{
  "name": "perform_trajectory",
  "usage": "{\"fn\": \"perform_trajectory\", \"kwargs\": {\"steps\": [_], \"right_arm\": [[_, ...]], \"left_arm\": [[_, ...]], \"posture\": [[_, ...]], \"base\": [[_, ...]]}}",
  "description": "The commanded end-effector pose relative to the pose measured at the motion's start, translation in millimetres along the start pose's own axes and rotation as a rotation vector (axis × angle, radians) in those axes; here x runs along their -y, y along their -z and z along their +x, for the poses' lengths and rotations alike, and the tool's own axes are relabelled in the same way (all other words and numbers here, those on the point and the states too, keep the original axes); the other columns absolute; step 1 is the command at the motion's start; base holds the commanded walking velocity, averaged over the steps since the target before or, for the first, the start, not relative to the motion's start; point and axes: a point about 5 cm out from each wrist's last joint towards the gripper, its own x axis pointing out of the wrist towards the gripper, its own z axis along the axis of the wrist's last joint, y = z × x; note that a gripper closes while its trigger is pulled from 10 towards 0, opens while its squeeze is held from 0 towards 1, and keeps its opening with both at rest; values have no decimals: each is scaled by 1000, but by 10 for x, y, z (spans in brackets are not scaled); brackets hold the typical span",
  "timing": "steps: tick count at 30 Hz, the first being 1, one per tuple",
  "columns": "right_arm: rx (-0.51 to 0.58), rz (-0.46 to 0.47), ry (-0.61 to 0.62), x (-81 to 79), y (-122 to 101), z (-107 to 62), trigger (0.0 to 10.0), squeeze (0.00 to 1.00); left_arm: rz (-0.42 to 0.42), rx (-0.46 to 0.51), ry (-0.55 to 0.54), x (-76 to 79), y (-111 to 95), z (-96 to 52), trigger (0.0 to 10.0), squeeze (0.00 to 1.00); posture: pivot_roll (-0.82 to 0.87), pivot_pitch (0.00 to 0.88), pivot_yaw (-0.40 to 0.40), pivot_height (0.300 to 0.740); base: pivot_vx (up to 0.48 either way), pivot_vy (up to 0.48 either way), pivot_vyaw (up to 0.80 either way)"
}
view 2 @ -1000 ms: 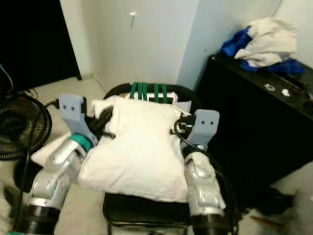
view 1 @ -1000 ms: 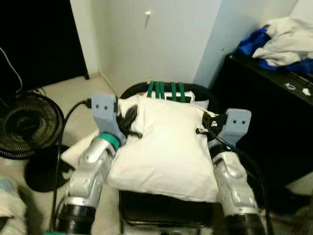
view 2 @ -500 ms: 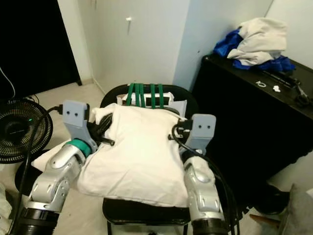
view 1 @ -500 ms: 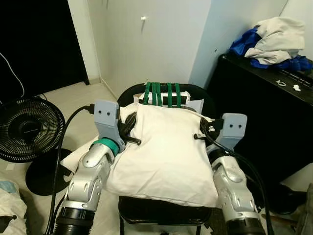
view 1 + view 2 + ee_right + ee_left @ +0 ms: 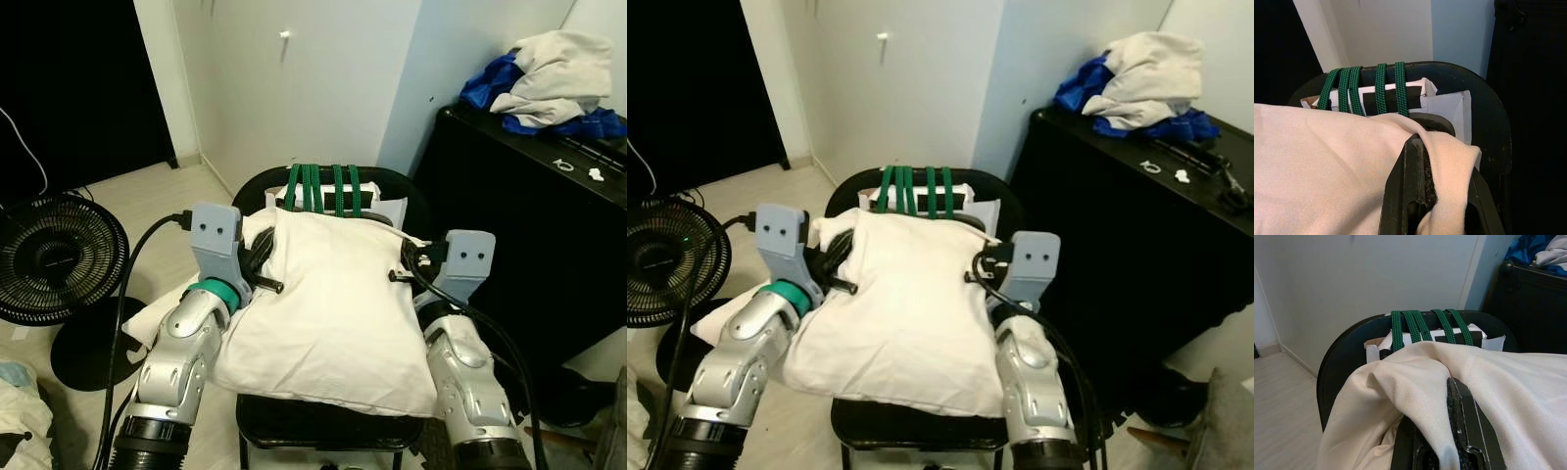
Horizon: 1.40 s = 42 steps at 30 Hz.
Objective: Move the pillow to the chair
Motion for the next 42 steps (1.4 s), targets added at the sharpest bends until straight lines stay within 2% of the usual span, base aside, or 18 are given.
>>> {"fn": "perform_trajectory", "kwargs": {"steps": [1, 12, 42], "right_arm": [[37, 6, -27, -70, -75, 23, 10000, 0], [37, 8, -27, -70, -73, 23, 10000, 0], [27, 21, -14, -56, -50, 8, 10000, 0]], "left_arm": [[-7, -9, 42, 101, 48, 5, 10000, 0], [-2, -14, 47, 107, 56, 13, 10000, 0], [-2, -32, 79, 144, 107, -12, 10000, 0]], "posture": [[84, 21, 21, 670], [82, 19, 22, 631], [86, 29, 25, 631]], "base": [[0, 0, 0], [0, 0, 0], [0, 0, 0]]}}
